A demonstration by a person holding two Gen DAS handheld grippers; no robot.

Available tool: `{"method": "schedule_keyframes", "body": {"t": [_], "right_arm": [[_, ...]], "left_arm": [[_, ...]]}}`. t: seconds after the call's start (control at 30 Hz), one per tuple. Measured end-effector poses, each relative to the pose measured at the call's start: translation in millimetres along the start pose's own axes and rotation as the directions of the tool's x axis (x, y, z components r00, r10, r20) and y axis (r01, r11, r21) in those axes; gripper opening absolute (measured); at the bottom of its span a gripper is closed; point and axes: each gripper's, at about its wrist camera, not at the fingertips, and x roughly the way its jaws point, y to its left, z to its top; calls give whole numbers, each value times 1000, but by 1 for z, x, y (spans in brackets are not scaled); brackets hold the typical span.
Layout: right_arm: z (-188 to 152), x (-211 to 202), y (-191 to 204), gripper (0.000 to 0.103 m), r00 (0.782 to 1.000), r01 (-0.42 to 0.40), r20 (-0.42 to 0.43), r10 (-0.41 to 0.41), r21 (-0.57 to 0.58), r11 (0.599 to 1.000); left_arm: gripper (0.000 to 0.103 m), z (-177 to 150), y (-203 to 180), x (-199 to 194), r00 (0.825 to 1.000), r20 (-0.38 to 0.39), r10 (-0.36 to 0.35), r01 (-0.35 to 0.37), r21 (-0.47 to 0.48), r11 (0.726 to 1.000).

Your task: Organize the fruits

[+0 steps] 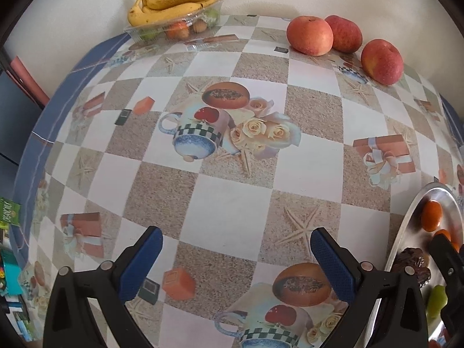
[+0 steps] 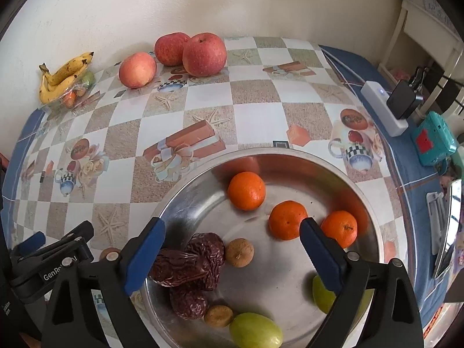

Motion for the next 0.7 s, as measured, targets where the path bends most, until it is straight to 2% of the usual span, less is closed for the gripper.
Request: {"method": "schedule_keyframes", "body": {"t": [0.17,0.3,0.53,0.6,0.7], "right_arm": [[1,1,-1,94,1000,-1,5,1,11,1000],[0,1,1,94,1000,-8,12,8,3,1000],[-2,3,4,94,1000,-1,7,1,-18,1000],[-3,2,5,94,1000,0,7,0,-17,1000],[-4,1,7,94,1000,1,9,-1,-27,1000]], "left_arm": [[103,2,-6,-1,1000,1,22,-22,49,999],[103,-1,-17,-2,987,30,156,-159,124,980],[103,-5,-14,-8,974,69,216,-223,123,967],[103,-6,-12,-12,965,97,243,-254,123,959],[103,-6,-9,-14,962,109,251,-264,125,956]]}}
